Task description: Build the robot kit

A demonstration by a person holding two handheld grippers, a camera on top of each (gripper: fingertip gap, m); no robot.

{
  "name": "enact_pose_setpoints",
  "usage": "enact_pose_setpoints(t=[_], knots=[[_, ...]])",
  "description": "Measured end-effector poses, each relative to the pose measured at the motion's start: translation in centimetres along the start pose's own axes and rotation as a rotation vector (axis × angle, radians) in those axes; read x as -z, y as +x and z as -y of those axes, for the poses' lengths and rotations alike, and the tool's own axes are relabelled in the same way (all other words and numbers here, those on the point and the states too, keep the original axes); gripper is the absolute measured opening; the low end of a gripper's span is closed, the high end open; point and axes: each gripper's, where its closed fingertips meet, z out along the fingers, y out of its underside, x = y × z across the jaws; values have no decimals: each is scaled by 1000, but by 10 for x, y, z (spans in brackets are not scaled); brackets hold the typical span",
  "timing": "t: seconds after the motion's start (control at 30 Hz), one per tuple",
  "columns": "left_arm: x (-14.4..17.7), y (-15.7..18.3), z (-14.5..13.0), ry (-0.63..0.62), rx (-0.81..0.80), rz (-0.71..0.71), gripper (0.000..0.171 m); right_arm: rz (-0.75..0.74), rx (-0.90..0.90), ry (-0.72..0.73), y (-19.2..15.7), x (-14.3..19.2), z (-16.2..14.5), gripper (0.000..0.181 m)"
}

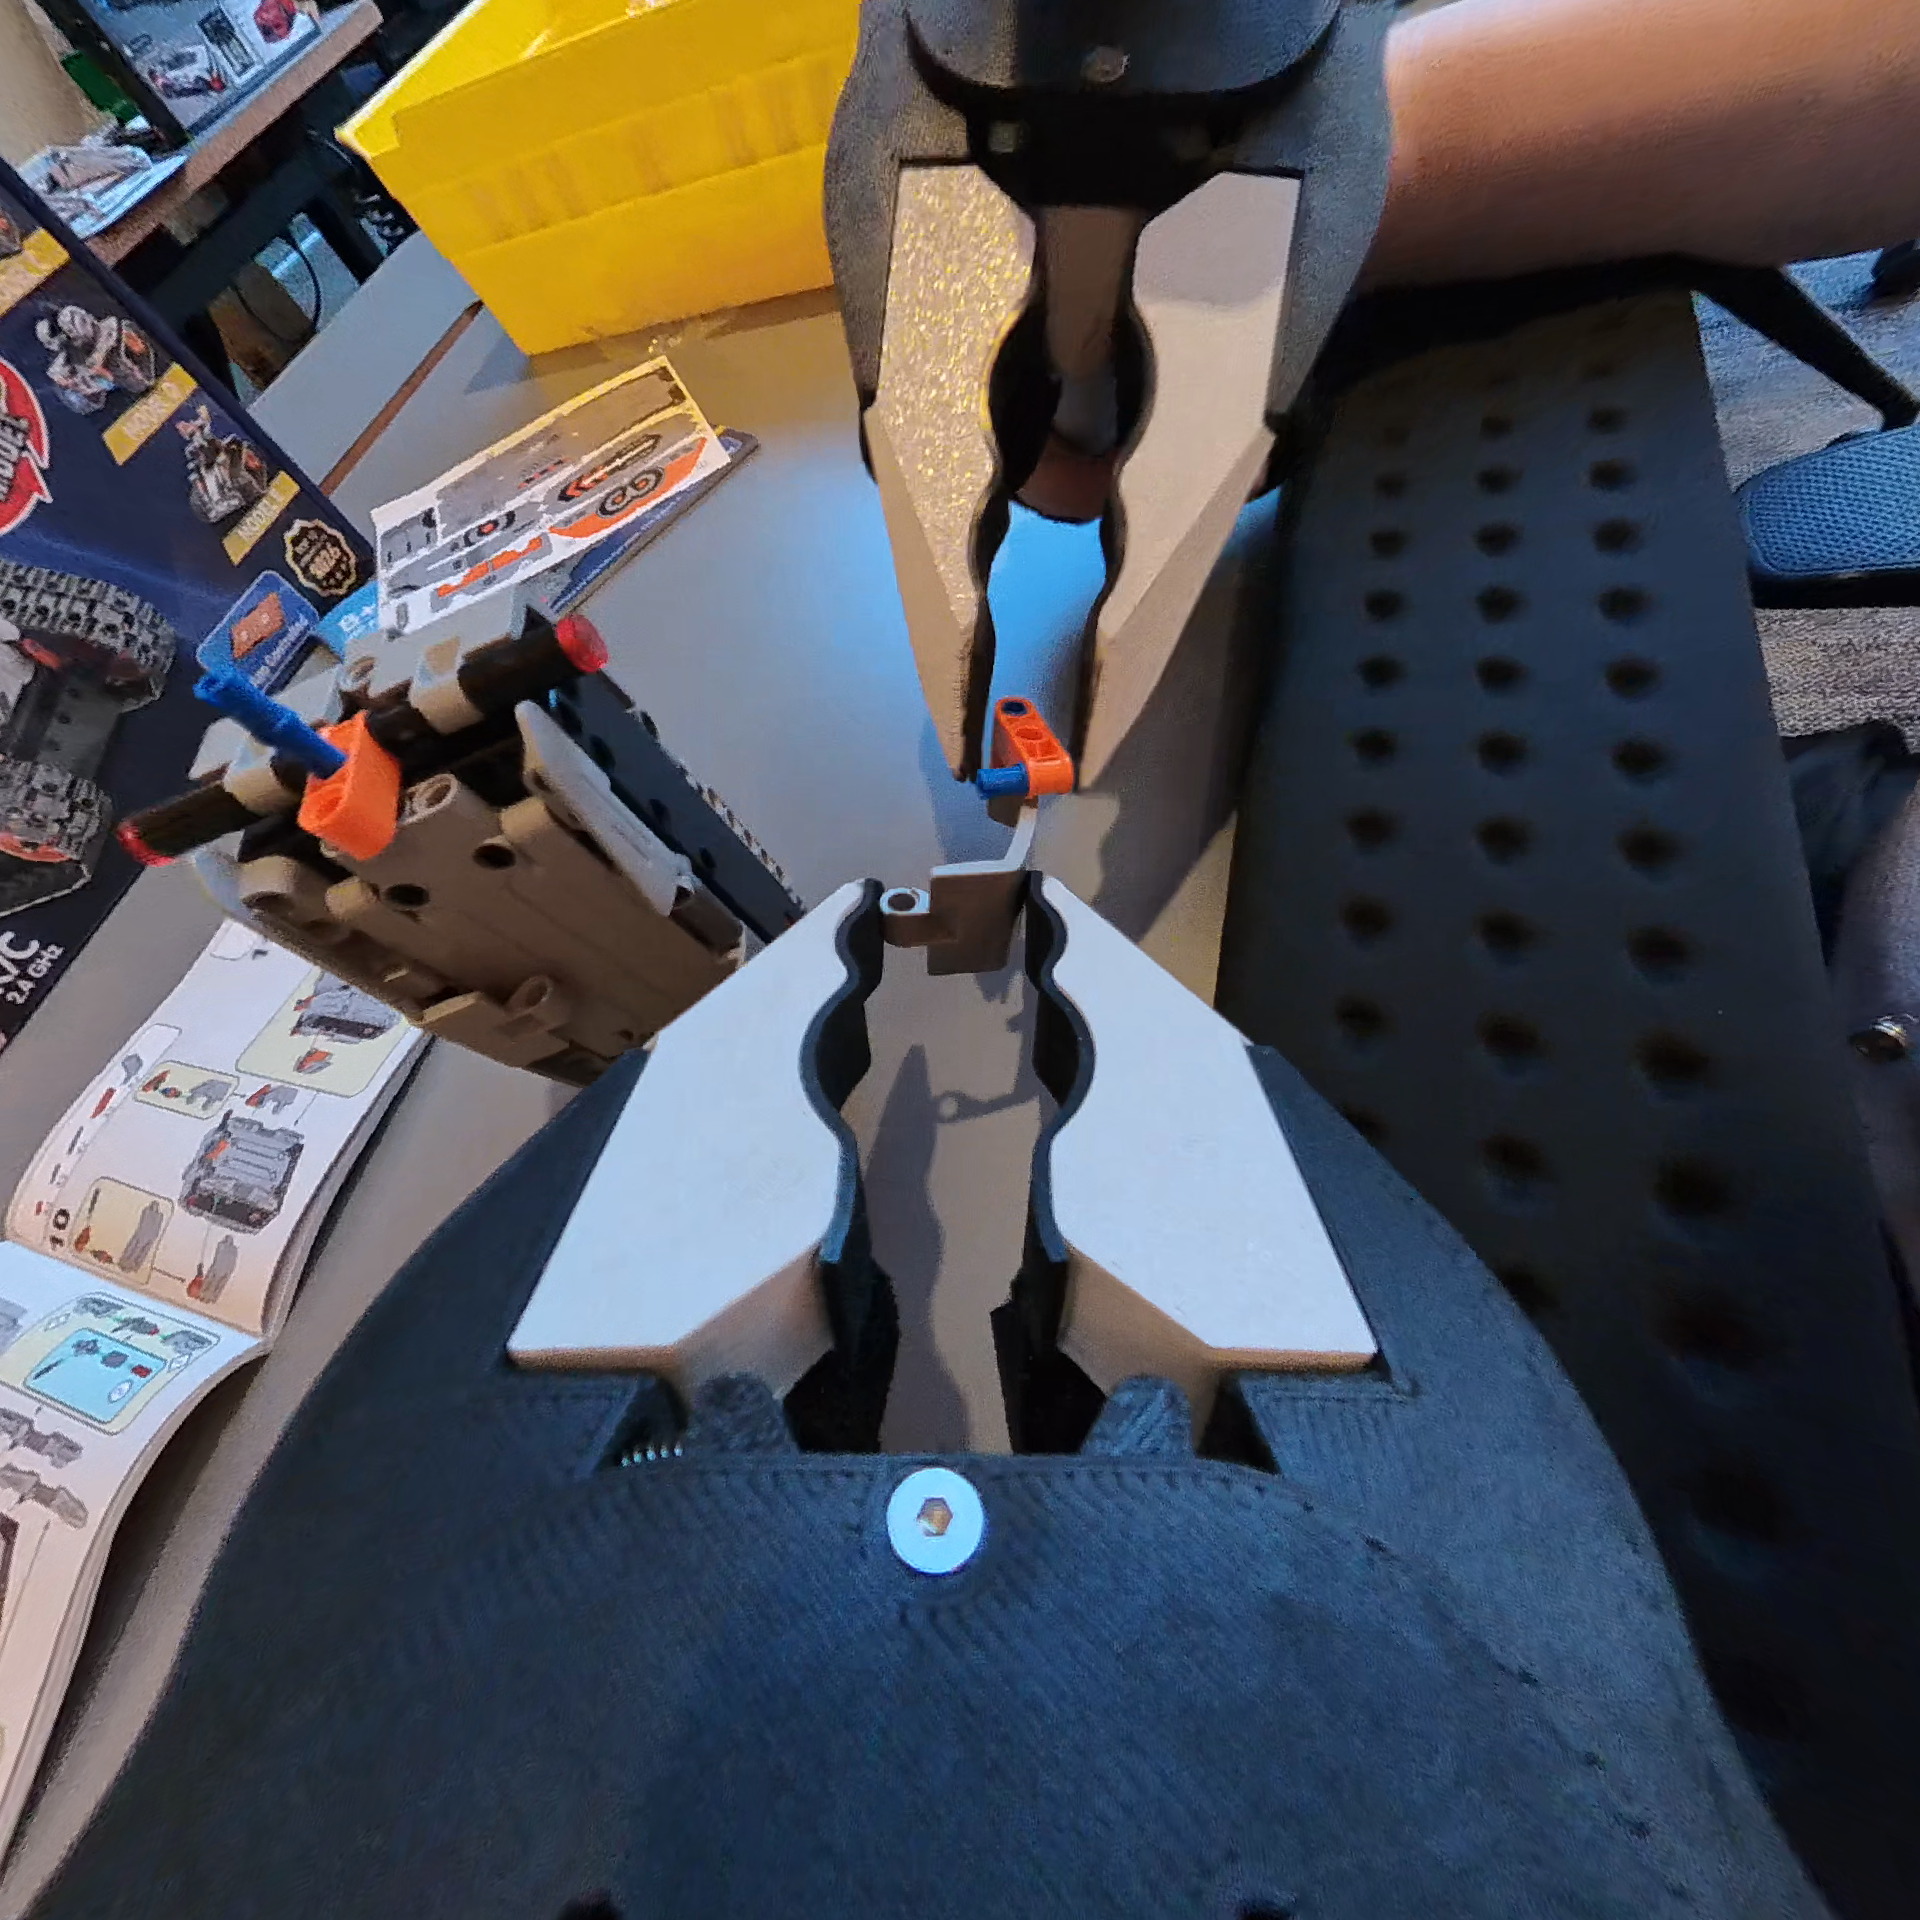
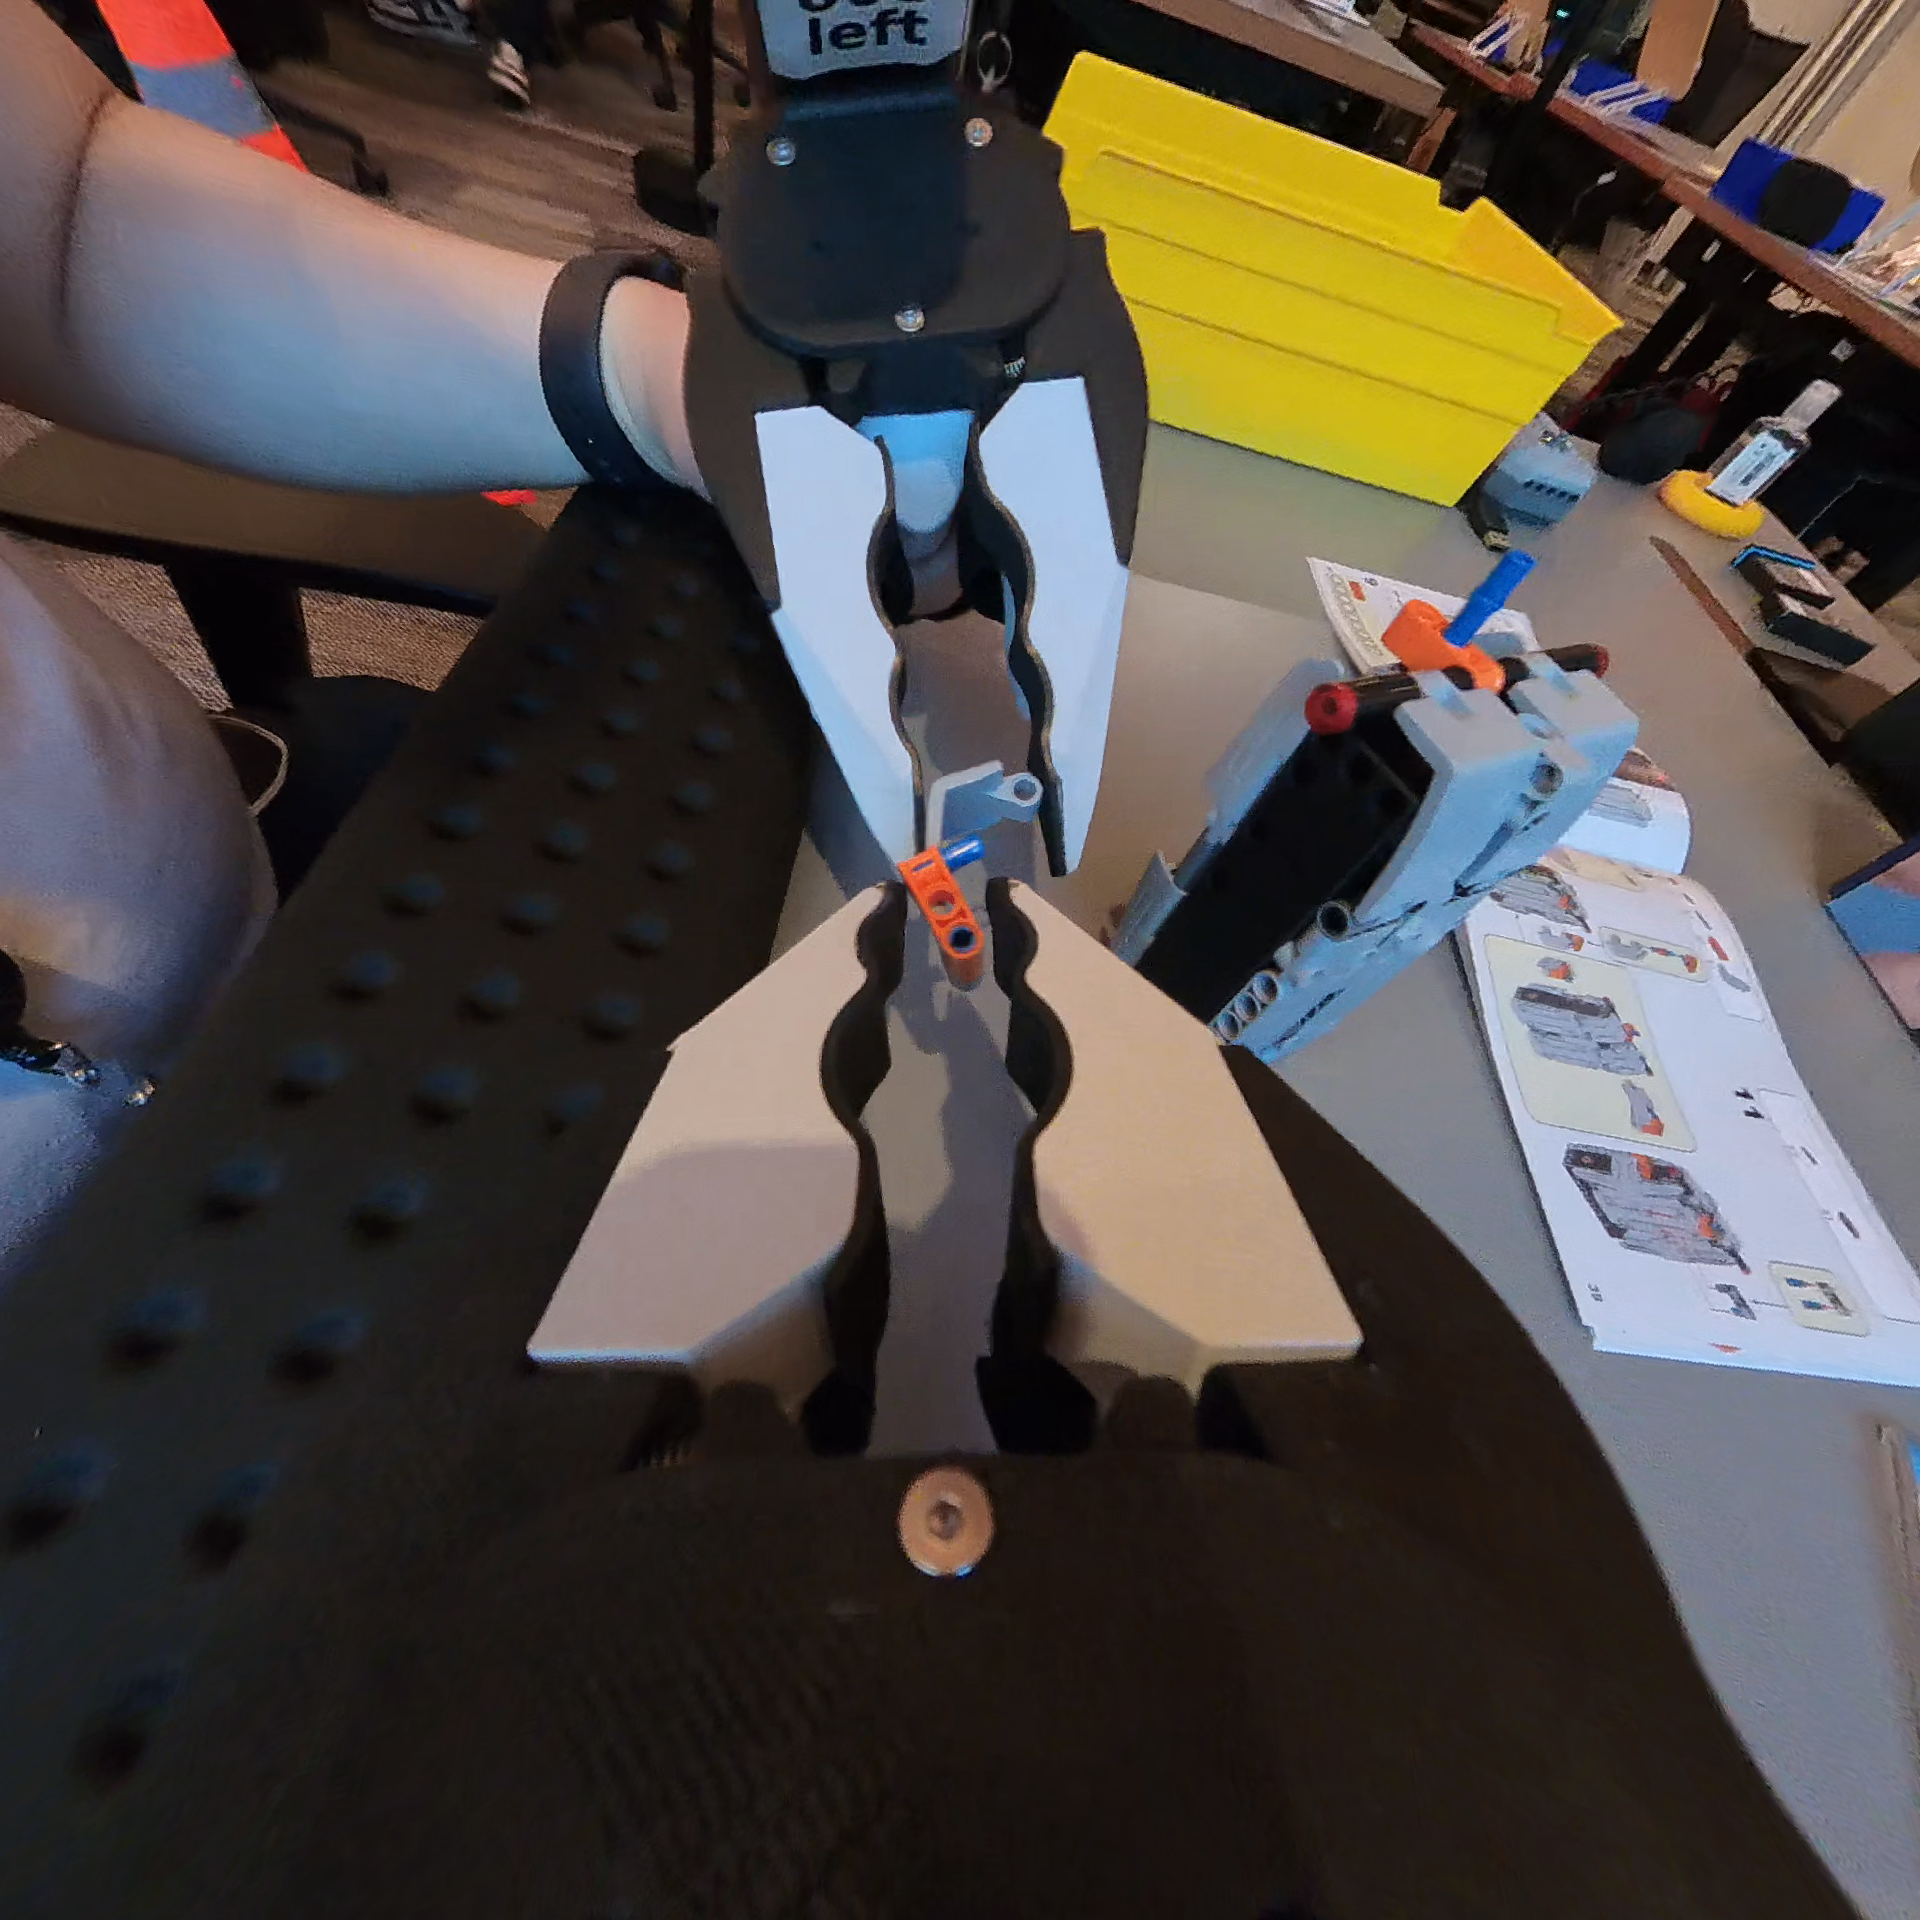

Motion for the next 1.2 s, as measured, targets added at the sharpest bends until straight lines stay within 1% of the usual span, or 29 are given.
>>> enact_pose_setpoints(t=[0.13, 0.3, 0.4, 0.47, 0.5, 0.53, 0.57, 0.63, 0.8, 0.97, 1.07, 1.1, 1.17, 1.2], knots=[[2, 1, 6, 39, 17, -19, 26, 9, 3, 10, -2, 0, 1, 12], [5, -1, 10, 61, 2, 12, 25, 55, -141, 77, -1, 2, 8, 13], [4, -4, 7, 36, -17, 46, 26, 68, -233, 73, 2, 0, 5, 14], [3, -3, 6, 33, -16, 47, 25, 59, -220, 69, 2, -1, 4, 16], [3, -3, 6, 34, -8, 41, 25, 55, -196, 82, 1, 0, 7, 23], [3, -2, 6, 34, -2, 35, 25, 43, -168, 98, 0, 1, 11, 24], [3, -3, 6, 35, 1, 36, 25, 22, -142, 103, 2, 2, 13, 17], [3, -3, 6, 36, -2, 43, 25, 14, -129, 97, 2, 2, 13, 16], [4, -4, 9, 47, -2, 51, 25, 5, -153, 96, 4, 3, 14, 15], [7, -9, 10, 59, 17, 80, 24, -44, -254, 119, 14, 2, 17, 14], [6, -10, 8, 53, 30, 78, 24, -48, -266, 114, 14, 1, 16, 15], [6, -9, 9, 56, 38, 71, 24, -38, -240, 121, 13, 1, 17, 16], [6, -10, 10, 67, 60, 61, 24, -47, -181, 129, 14, 4, 17, 30], [6, -10, 10, 71, 72, 55, 24, -52, -165, 136, 16, 7, 17, 29]])
